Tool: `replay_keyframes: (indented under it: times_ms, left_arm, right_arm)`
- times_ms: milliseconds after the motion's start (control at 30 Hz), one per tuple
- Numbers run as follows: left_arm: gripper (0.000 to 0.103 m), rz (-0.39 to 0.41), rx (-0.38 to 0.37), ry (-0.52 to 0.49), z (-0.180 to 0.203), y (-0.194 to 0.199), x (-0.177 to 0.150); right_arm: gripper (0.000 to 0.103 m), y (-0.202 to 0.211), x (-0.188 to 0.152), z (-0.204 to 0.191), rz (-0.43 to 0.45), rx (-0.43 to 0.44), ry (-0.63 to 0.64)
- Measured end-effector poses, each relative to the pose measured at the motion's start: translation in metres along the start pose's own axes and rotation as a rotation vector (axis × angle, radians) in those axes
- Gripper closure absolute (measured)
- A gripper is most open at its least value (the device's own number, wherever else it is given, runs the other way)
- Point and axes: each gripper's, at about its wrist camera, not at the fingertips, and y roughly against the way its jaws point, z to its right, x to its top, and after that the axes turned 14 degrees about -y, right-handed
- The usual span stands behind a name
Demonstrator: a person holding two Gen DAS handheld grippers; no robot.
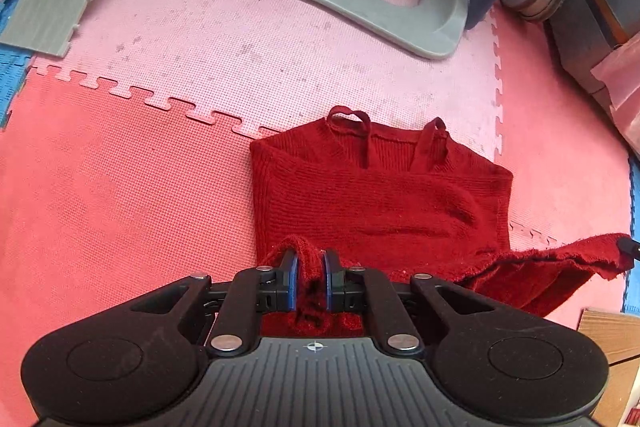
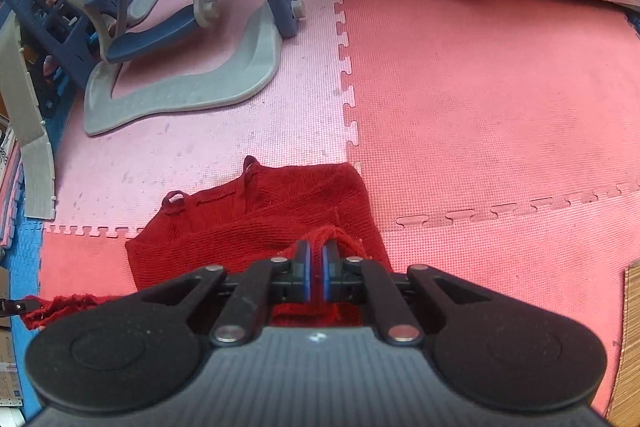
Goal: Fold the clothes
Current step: 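Lift the hem with both grippers and carry it toward the collar, then lay the hem near the collar and open both grippers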
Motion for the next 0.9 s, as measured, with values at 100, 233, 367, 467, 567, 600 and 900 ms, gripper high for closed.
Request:
replay_keyframes:
  times_ms: [100,233,367,467,567,600,900]
  left_arm:
    - [0.090,-0.028,0.001,0.029,-0.006,-0.028,0.024]
    - [0.090,-0.058,0.002,0.042,-0.015,-0.067,0.053]
    - [0.090,-0.092,-0.007,0.033,-0.028,-0.111,0.071]
    - [0.090,-0.112,-0.009,0.015,-0.040,-0.144,0.082]
    - [0.090,-0.113,-0.011,0.021,-0.052,-0.168,0.090]
    - [0.090,-0.111,-0.011,0.021,-0.055,-0.175,0.092]
    - [0.091,-0.087,0.002,0.012,-0.072,-0.218,0.108]
  right_arm:
    - [0.097,-0.033,0.022,0.002,-0.037,-0.010,-0.005]
    - [0.097,-0.076,0.046,0.005,-0.073,-0.025,-0.035]
    - [0.097,-0.119,0.053,-0.005,-0.076,-0.052,-0.013]
    - [0.097,-0.143,0.054,-0.015,-0.062,-0.066,0.003]
    - [0.097,-0.167,0.053,-0.022,-0.044,-0.084,0.025]
    - [0.097,-0.176,0.054,-0.022,-0.038,-0.088,0.027]
    - [0.097,-0.223,0.059,-0.012,0.024,-0.097,-0.017]
